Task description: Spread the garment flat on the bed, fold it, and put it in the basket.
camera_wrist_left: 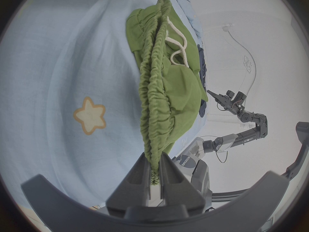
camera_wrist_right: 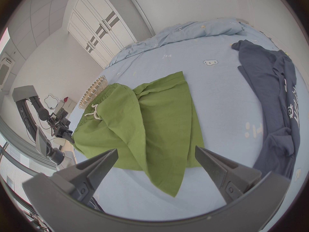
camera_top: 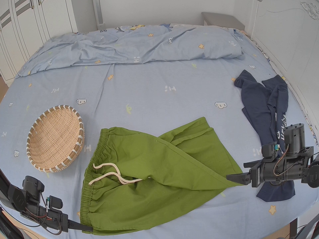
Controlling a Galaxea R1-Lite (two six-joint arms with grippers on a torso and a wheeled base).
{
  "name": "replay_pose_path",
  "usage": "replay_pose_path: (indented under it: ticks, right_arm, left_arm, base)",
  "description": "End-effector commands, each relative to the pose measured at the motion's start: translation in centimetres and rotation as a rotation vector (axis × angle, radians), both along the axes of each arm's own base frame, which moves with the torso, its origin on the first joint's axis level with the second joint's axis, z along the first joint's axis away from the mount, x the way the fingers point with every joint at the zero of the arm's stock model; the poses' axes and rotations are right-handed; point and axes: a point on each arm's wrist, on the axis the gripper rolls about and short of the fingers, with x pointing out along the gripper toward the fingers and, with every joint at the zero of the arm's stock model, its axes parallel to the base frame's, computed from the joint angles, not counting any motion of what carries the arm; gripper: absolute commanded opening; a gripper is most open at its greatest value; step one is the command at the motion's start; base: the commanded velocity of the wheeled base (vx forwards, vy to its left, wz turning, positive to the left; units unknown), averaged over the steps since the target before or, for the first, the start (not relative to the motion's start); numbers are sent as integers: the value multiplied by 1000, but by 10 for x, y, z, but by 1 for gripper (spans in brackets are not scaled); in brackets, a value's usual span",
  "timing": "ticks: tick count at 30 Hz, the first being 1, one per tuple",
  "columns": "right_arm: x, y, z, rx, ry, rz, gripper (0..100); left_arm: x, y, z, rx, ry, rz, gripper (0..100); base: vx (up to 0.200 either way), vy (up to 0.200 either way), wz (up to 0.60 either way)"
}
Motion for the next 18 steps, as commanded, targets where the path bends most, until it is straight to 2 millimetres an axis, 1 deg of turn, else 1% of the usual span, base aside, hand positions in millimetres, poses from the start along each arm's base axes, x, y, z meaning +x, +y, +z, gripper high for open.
replay_pose_path:
  ticks: [1,4,6,15,16,18]
  right_arm:
    - [8,6,-18,-24,51,18,100]
    - [8,16,-26,-35,69,62,100]
    - [6,19,-27,-39,69,74,100]
    - [5,24,-27,-43,48,86,100]
    - [5,25,-27,-44,48,86,0]
    - [5,25,-27,-44,49,88,0]
  left_arm:
    - [1,1,1,6,-12,4,0]
    - [1,1,1,6,-9,3,0]
    - [1,1,1,8,-10,3,0]
    - [1,0,1,9,-8,0,0]
    - [1,0,1,9,-8,0,0]
    - [1,0,1,10,-8,0,0]
  base:
    - [0,0,0]
    - [0,0,0]
    - [0,0,0]
    - [0,0,0]
    - [0,0,0]
    - [0,0,0]
